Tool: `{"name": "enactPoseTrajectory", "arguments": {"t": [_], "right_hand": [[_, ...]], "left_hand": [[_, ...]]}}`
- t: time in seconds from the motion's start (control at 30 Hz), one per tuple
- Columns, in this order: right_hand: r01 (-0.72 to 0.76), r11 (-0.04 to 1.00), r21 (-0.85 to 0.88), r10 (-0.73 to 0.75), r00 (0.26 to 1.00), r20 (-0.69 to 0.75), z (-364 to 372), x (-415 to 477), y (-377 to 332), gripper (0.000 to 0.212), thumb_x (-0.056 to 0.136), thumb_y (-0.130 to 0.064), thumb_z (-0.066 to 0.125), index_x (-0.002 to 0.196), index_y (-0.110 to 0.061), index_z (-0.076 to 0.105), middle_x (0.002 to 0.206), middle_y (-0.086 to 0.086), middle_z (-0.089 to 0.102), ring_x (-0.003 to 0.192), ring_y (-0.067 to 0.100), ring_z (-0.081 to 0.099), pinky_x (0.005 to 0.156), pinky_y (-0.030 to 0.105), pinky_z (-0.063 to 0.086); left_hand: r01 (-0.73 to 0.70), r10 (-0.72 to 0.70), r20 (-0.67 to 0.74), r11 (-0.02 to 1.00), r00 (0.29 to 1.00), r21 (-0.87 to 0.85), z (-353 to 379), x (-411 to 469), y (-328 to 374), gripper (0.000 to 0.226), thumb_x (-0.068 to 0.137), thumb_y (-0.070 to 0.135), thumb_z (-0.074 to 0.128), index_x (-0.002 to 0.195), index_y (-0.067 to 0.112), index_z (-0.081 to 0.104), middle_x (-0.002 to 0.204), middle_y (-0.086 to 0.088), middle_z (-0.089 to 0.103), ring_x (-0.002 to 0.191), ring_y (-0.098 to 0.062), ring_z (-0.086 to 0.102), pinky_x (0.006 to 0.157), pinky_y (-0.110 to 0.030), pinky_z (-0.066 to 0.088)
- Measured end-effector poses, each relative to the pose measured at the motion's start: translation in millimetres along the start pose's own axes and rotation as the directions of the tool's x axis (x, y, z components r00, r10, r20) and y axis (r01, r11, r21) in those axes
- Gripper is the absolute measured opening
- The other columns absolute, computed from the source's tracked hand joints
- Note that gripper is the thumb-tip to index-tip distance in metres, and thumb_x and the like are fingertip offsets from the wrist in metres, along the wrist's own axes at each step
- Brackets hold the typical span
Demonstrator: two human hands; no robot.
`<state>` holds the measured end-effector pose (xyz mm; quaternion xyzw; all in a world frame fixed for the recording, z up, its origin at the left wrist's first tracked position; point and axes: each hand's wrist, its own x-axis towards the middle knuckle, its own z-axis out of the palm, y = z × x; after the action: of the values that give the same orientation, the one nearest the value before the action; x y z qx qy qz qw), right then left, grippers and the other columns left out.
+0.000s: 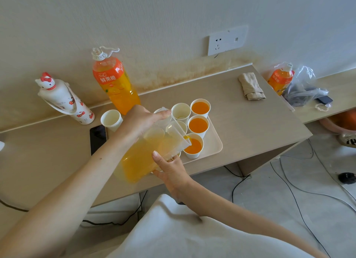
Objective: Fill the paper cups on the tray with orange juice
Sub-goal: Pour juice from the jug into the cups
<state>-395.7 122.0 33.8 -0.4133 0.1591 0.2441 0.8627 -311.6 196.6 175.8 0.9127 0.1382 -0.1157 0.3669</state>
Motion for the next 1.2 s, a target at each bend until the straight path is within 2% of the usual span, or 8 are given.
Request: {"name": "enactPoseTrajectory", "arguments": {"t": [0.13,0.37,0.47,0.57,0.7,0.77,0.97,1.2], "right_hand": [[0.009,1.000,-0.001,-0.009,1.000,0.006,0.8,-0.5,0.5,0.089,0.064,-0.041,0.088,0.136,-0.021,0.039,0.129,0.005,0.062,0.120,0.024,0.059,0.101,0.049,0.049],[0.021,1.000,0.003,-0.021,0.999,0.024,0.5,-2.8,-0.9,0.081,0.068,-0.036,0.081,0.136,-0.019,0.041,0.129,0.006,0.062,0.119,0.023,0.060,0.093,0.039,0.055],[0.013,1.000,0.004,-0.013,1.000,0.015,0.4,-1.8,0.2,0.082,0.068,-0.037,0.082,0.137,-0.019,0.041,0.130,0.006,0.062,0.120,0.024,0.059,0.099,0.046,0.052],[0.011,1.000,0.003,-0.011,1.000,0.017,1.0,-1.0,0.7,0.086,0.067,-0.039,0.086,0.137,-0.018,0.042,0.130,0.007,0.062,0.120,0.025,0.060,0.098,0.045,0.052],[0.007,1.000,0.006,-0.007,1.000,0.010,2.8,-1.7,0.1,0.088,0.065,-0.041,0.088,0.137,-0.019,0.042,0.130,0.007,0.062,0.120,0.025,0.060,0.097,0.045,0.053],[0.004,1.000,-0.001,-0.004,1.000,0.008,3.4,-3.3,-1.9,0.089,0.065,-0.041,0.087,0.138,-0.018,0.041,0.130,0.006,0.062,0.120,0.023,0.059,0.095,0.040,0.055],[0.000,1.000,-0.008,0.000,1.000,0.001,3.4,-6.1,-4.9,0.082,0.067,-0.038,0.079,0.138,-0.018,0.041,0.129,0.005,0.062,0.118,0.022,0.060,0.085,0.032,0.057],[-0.006,1.000,-0.003,0.006,1.000,0.006,3.9,-4.7,-5.2,0.089,0.065,-0.041,0.083,0.139,-0.019,0.040,0.132,0.005,0.060,0.122,0.025,0.057,0.097,0.042,0.053]], "left_hand": [[0.002,-0.002,-0.003,1.000,1.000,0.000,0.3,0.6,0.0,0.061,0.077,0.053,0.072,0.051,0.016,0.032,0.049,0.002,0.028,0.049,-0.018,0.033,0.053,-0.030,0.026],[-0.001,0.001,-0.006,1.000,1.000,-0.003,0.9,0.0,0.2,0.062,0.078,0.052,0.072,0.050,0.016,0.030,0.048,0.002,0.026,0.048,-0.016,0.031,0.052,-0.030,0.024],[0.009,-0.009,0.001,1.000,1.000,-0.001,1.3,1.1,-1.1,0.061,0.077,0.054,0.072,0.054,0.015,0.031,0.054,0.000,0.028,0.054,-0.019,0.035,0.055,-0.030,0.026],[0.006,-0.006,0.009,1.000,1.000,-0.005,1.5,2.9,-3.7,0.063,0.076,0.055,0.072,0.053,0.015,0.029,0.053,0.001,0.026,0.053,-0.019,0.033,0.058,-0.032,0.026],[0.016,-0.016,0.012,1.000,1.000,-0.005,1.8,4.3,-4.7,0.058,0.076,0.057,0.071,0.054,0.014,0.038,0.057,-0.001,0.040,0.061,-0.020,0.046,0.060,-0.031,0.033],[0.016,-0.016,0.010,1.000,1.000,-0.009,2.1,4.4,-3.6,0.055,0.076,0.057,0.071,0.055,0.015,0.041,0.059,-0.001,0.045,0.064,-0.020,0.050,0.059,-0.031,0.035],[0.004,-0.004,0.006,1.000,1.000,-0.013,2.8,4.8,-4.5,0.057,0.076,0.056,0.072,0.053,0.016,0.039,0.055,0.000,0.040,0.060,-0.019,0.046,0.059,-0.031,0.033],[0.000,0.000,0.000,1.000,1.000,-0.018,3.6,5.1,-2.6,0.058,0.077,0.053,0.073,0.051,0.017,0.035,0.050,0.001,0.031,0.050,-0.017,0.037,0.054,-0.030,0.029]]}}
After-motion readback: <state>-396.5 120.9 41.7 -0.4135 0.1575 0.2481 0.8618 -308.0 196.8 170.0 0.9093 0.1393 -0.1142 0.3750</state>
